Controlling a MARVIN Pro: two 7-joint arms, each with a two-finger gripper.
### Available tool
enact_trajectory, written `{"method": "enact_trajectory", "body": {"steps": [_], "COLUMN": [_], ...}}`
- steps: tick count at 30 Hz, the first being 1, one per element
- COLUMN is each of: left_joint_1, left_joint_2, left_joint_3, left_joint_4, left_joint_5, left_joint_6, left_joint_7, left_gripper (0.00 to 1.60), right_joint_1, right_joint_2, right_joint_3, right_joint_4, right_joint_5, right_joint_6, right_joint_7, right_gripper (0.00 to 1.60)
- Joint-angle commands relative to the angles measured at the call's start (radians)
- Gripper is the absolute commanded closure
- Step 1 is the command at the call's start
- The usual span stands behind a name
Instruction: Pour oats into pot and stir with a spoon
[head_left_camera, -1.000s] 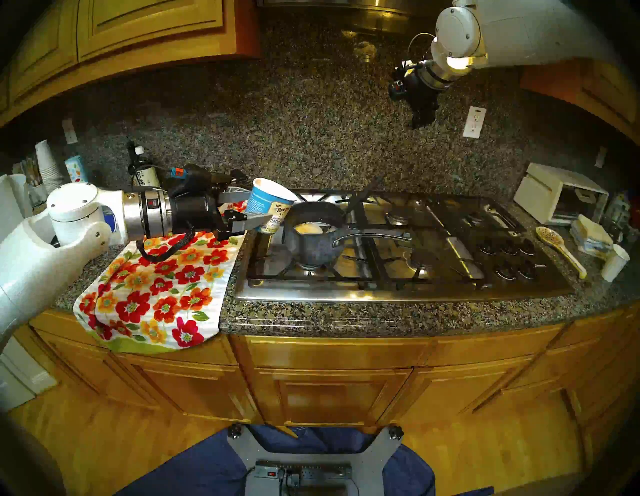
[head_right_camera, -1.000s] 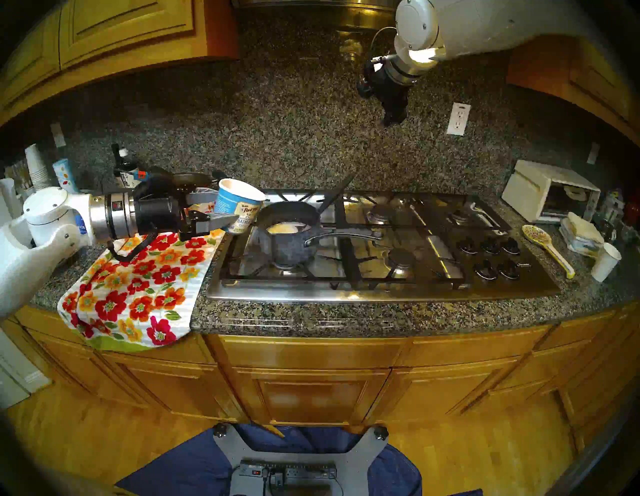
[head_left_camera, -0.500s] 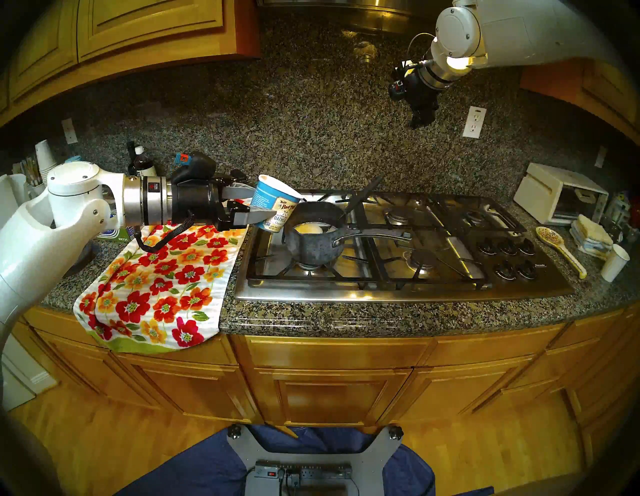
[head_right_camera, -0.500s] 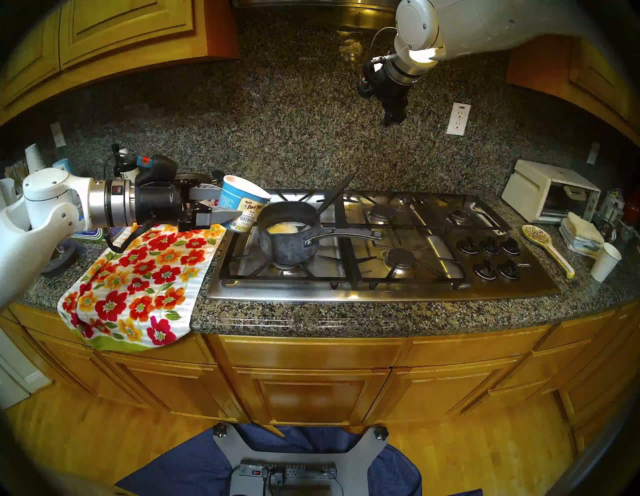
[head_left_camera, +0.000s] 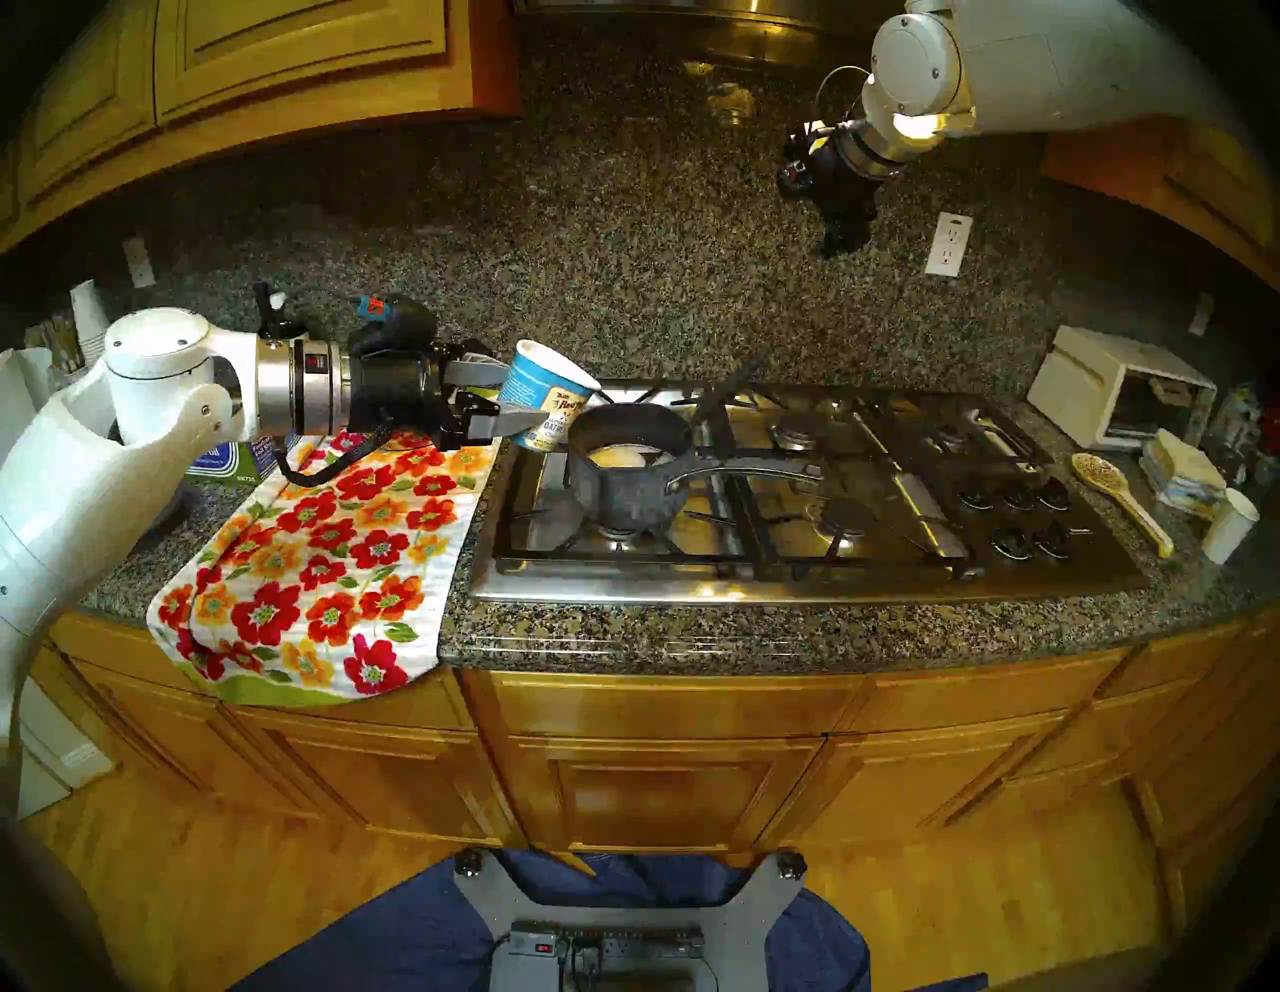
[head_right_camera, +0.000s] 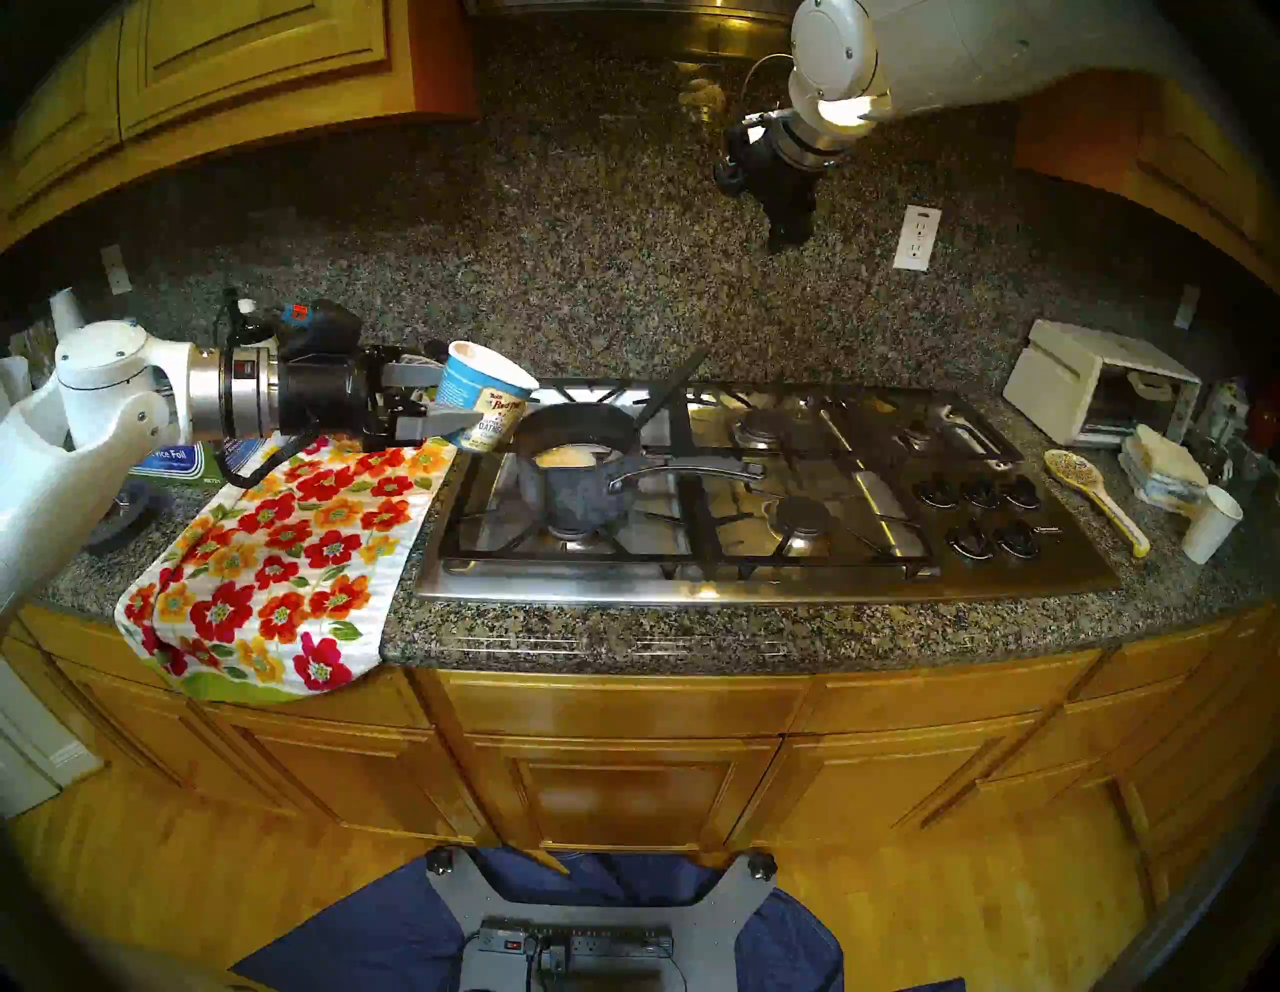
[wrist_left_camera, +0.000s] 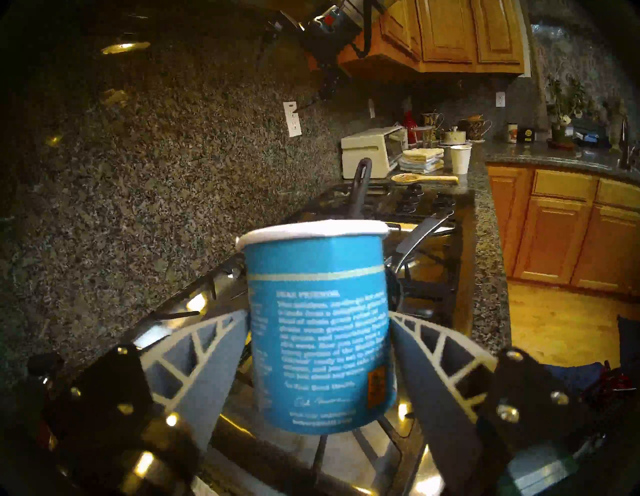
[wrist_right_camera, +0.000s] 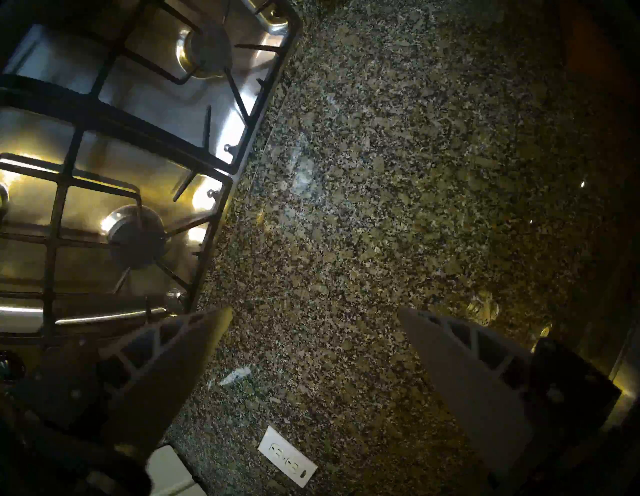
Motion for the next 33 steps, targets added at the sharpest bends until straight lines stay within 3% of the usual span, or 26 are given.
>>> {"method": "enact_trajectory", "body": {"steps": [1, 5, 12, 33], "left_joint_1": [-0.030, -0.018, -0.011, -0.073], "left_joint_2": [-0.017, -0.026, -0.047, -0.120], "left_joint_3": [-0.018, -0.009, -0.002, 0.026], "left_joint_4": [0.031, 0.060, 0.080, 0.131], "left_joint_5": [0.062, 0.102, 0.141, 0.299], "left_joint_6": [-0.106, -0.170, -0.220, -0.306], "left_joint_7": [-0.009, -0.014, -0.008, 0.036], "left_gripper": [0.56, 0.50, 0.50, 0.56], "right_joint_1": [0.038, 0.038, 0.037, 0.037], "right_joint_2": [0.002, 0.002, 0.002, 0.003], "right_joint_3": [0.003, 0.003, 0.003, 0.005], "right_joint_4": [0.031, 0.032, 0.032, 0.031], "right_joint_5": [0.001, 0.001, 0.000, -0.001], "right_joint_6": [0.008, 0.009, 0.009, 0.009], "right_joint_7": [-0.011, -0.011, -0.011, -0.011], "right_gripper": [0.00, 0.00, 0.00, 0.00]}}
